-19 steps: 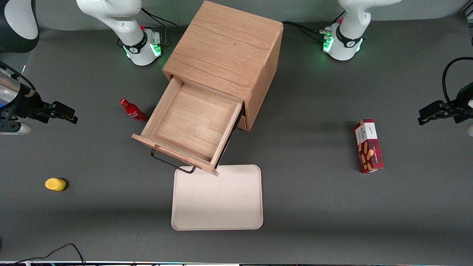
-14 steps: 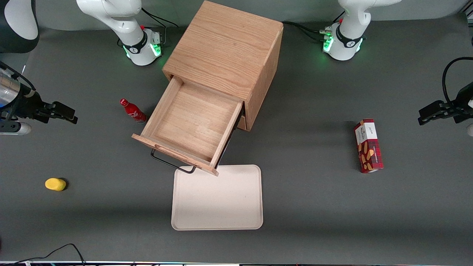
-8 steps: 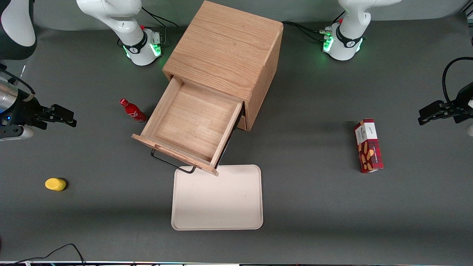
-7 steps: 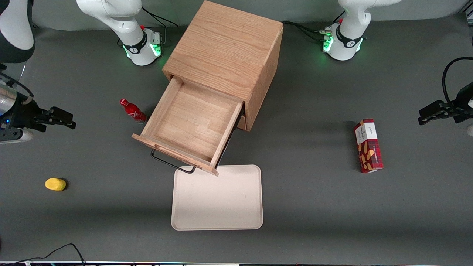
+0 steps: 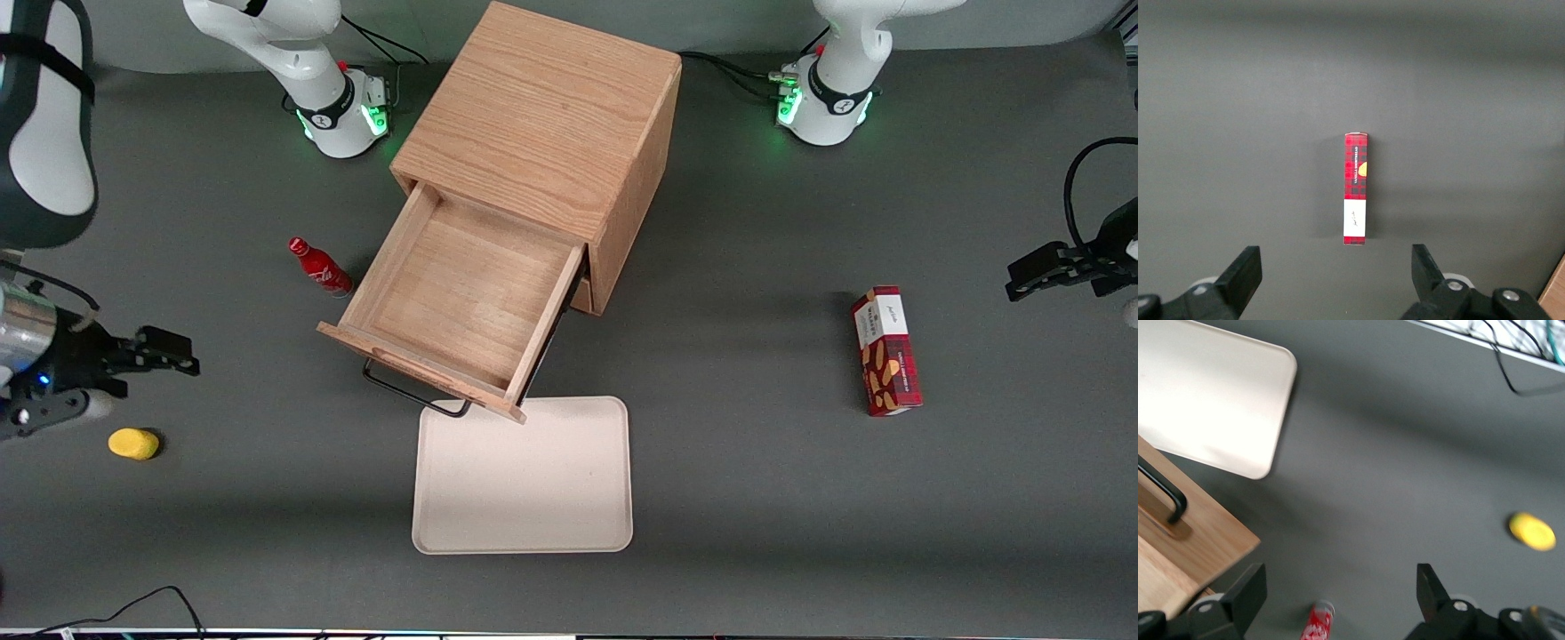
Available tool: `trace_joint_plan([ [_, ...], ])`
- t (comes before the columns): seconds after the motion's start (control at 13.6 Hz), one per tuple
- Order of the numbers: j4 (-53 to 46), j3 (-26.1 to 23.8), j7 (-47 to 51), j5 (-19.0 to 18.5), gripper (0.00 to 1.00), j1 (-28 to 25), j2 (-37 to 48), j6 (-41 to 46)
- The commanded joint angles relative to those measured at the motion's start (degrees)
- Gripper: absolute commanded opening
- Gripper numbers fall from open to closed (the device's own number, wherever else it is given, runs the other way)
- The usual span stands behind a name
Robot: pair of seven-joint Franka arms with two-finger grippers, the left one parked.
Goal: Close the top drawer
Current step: 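Move the right gripper to the front face of the open drawer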
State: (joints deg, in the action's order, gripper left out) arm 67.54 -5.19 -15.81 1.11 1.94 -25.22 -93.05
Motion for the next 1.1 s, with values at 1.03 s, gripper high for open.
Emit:
trace_joint_plan([
  [1.03, -14.81, -15.20, -23.04, 4.86, 1.00, -2.02, -19.86, 2.34],
])
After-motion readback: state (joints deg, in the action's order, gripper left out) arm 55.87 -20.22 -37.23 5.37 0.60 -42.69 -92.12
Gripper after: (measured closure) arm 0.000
